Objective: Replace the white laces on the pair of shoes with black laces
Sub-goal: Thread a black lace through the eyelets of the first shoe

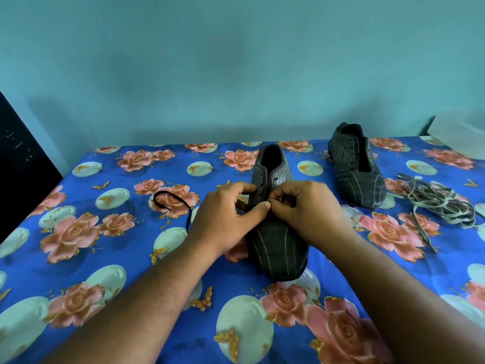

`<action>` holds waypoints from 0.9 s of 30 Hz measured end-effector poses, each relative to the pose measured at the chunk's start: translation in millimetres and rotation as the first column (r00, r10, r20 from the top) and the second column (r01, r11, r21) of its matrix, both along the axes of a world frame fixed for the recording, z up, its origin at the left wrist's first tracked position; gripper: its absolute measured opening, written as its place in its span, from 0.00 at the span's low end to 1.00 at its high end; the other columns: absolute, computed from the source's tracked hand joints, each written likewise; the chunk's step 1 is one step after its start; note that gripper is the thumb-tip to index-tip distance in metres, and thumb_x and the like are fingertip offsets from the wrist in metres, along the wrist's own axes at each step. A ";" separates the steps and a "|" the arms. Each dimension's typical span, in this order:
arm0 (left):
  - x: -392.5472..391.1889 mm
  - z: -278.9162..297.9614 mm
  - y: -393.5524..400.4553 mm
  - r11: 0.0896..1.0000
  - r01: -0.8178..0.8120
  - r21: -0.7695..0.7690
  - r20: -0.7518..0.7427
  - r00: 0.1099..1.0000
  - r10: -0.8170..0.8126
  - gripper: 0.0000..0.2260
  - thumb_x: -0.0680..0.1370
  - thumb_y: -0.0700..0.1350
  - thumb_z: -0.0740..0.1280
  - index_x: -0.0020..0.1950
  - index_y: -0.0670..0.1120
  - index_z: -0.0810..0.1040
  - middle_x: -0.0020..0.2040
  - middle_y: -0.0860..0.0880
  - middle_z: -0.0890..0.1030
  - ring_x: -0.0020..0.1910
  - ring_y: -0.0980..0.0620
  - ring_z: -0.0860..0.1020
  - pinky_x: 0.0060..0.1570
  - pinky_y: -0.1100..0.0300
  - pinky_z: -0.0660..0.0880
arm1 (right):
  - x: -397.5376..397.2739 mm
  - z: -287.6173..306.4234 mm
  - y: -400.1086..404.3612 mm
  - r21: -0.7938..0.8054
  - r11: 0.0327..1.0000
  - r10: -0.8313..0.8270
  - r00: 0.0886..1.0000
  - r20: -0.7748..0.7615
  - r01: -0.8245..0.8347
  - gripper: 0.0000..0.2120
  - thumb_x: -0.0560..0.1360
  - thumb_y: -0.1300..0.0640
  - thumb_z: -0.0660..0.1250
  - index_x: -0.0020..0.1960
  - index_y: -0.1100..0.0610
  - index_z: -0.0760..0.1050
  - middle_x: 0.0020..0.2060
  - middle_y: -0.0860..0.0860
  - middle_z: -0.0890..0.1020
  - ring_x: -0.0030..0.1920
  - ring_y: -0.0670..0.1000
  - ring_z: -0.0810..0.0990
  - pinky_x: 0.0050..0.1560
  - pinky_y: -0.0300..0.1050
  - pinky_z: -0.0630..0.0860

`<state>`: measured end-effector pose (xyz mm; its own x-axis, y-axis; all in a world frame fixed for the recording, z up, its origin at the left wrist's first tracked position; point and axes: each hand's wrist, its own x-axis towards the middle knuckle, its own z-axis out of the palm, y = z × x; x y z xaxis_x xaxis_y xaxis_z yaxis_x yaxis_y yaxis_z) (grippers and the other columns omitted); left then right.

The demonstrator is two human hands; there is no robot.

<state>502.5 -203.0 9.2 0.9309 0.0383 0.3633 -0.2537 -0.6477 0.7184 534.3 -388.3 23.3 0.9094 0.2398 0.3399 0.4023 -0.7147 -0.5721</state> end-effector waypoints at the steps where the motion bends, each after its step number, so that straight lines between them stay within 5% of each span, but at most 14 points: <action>1: -0.5 0.6 -0.2 1.000 0.005 0.004 0.003 1.000 -0.005 0.19 0.73 0.61 0.73 0.60 0.54 0.82 0.53 0.55 0.84 0.51 0.57 0.81 0.51 0.55 0.79 | -0.1 -0.1 0.4 0.003 1.000 0.009 1.000 0.010 -0.010 0.03 0.73 0.48 0.73 0.41 0.44 0.82 0.29 0.44 0.80 0.33 0.43 0.77 0.37 0.49 0.76; 9: -1.0 1.9 1.0 0.998 0.050 0.037 0.027 0.998 -0.051 0.24 0.72 0.64 0.69 0.62 0.52 0.83 0.54 0.56 0.85 0.51 0.57 0.82 0.52 0.54 0.80 | -1.0 -1.3 3.0 -0.189 0.981 0.011 0.976 0.219 0.031 0.03 0.74 0.49 0.71 0.45 0.46 0.83 0.40 0.43 0.80 0.50 0.51 0.72 0.50 0.51 0.65; 19: 9.8 -6.3 5.2 1.000 -0.001 0.023 0.046 0.999 -0.001 0.11 0.80 0.53 0.70 0.60 0.53 0.85 0.53 0.57 0.86 0.51 0.57 0.82 0.52 0.52 0.79 | 6.8 -9.6 0.2 0.031 0.998 0.045 0.989 0.140 -0.050 0.02 0.75 0.49 0.74 0.45 0.42 0.82 0.43 0.43 0.78 0.54 0.50 0.70 0.52 0.50 0.66; 27: 7.8 -6.2 2.8 1.000 -0.022 -0.021 0.121 0.992 0.025 0.05 0.79 0.50 0.72 0.53 0.53 0.86 0.45 0.58 0.86 0.44 0.60 0.83 0.42 0.54 0.80 | 8.6 -9.8 -0.8 0.047 0.997 0.052 0.983 0.174 -0.061 0.02 0.75 0.47 0.73 0.47 0.42 0.84 0.44 0.41 0.77 0.56 0.52 0.71 0.54 0.52 0.67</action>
